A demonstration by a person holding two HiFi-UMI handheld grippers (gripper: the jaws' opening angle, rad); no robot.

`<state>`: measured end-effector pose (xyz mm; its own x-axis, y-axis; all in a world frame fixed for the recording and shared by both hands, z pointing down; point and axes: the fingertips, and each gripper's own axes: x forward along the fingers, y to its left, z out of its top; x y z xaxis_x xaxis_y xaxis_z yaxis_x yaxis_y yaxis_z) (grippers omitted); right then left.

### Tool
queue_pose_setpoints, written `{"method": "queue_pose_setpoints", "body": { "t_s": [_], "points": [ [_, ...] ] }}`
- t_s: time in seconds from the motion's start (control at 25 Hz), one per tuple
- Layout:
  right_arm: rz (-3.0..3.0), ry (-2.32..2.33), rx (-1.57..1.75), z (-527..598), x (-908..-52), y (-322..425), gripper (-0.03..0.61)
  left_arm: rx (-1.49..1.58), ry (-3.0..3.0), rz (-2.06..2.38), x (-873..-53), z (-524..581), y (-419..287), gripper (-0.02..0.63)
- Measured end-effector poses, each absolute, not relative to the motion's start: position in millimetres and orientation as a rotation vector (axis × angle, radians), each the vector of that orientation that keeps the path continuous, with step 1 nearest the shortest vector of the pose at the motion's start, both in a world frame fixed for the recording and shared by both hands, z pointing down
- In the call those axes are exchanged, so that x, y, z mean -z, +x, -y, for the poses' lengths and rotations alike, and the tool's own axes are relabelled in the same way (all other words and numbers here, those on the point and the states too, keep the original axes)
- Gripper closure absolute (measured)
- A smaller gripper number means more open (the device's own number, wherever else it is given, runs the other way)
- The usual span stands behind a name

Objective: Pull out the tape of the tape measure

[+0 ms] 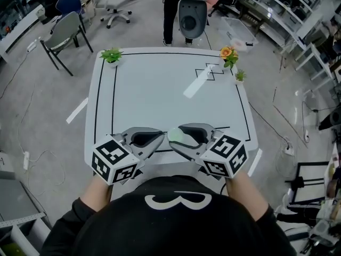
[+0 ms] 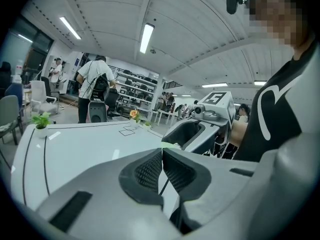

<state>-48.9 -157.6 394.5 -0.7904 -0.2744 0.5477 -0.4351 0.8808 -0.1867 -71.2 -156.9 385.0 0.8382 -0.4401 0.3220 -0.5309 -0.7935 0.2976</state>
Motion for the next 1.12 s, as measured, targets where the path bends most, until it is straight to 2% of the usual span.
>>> {"method": "queue_pose_setpoints", "body": {
  "t_s": [1.12],
  "points": [
    [2.533,0.662,-0.4,164,-392,-34,0.359,-0.364,2.504,1.15,-377,169,-152,0.601]
  ]
}}
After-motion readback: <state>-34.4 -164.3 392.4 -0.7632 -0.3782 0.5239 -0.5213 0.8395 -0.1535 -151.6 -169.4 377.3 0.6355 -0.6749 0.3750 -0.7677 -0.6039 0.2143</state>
